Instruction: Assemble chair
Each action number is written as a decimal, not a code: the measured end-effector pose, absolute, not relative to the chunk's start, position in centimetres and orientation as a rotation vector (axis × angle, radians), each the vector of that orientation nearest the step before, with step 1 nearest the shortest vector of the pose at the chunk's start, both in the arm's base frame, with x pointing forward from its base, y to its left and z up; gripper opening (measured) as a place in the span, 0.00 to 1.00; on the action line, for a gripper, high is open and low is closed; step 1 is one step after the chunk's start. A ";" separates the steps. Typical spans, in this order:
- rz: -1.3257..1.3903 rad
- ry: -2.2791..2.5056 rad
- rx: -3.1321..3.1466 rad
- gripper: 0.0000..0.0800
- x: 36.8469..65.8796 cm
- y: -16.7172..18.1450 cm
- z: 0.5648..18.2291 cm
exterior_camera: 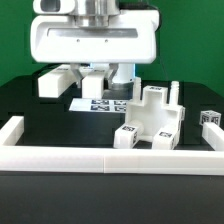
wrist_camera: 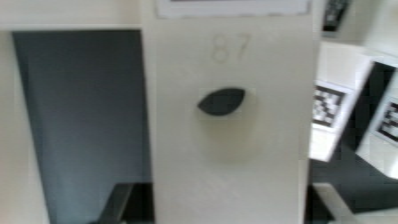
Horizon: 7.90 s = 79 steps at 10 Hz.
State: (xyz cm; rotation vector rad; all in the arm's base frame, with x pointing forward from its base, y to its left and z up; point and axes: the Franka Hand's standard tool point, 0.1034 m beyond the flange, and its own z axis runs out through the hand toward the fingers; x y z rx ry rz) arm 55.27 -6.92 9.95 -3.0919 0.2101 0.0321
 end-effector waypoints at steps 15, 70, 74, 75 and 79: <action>0.069 0.549 -3.033 0.36 57.5 3.0 13.1; -0.020 0.529 -3.094 0.77 57.9 3.8 7.7; -0.013 0.540 -3.081 0.81 57.9 3.8 9.1; 0.009 0.549 -3.072 0.81 57.7 3.9 9.9; 0.072 0.694 -3.002 0.81 55.9 5.7 13.8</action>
Offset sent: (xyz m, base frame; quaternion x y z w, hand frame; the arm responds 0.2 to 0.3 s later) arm 0.0031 0.0565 0.0373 -0.0108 -0.0399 0.1103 0.9930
